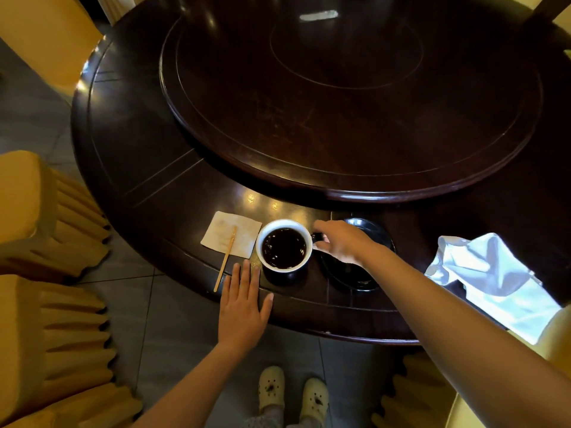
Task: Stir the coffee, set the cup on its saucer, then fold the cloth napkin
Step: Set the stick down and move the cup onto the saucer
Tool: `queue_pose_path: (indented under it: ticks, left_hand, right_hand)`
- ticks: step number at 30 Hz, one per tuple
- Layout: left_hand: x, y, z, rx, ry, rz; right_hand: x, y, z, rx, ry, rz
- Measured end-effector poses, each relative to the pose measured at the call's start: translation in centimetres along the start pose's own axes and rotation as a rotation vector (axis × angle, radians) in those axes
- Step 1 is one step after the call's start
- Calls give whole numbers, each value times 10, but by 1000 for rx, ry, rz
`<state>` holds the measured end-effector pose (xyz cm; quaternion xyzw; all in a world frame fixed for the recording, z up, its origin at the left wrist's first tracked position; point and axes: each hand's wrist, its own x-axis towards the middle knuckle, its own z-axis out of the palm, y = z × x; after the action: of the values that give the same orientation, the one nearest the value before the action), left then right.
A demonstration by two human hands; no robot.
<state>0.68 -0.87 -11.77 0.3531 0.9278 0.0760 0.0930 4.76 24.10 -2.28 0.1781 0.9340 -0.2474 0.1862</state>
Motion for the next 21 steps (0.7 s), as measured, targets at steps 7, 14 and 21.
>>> queue_pose_path:
  ticks: [7,14,21]
  left_hand:
    - [-1,1,0,-2,11,0]
    - [0,0,2,-6,6,-3]
    - [-1,1,0,10,-8,2]
  right_hand:
    - [2,-1,-10,54,-146,-27]
    - [0,6,-3,203,-115,-65]
    - [-8,10,8,310,-83,-79]
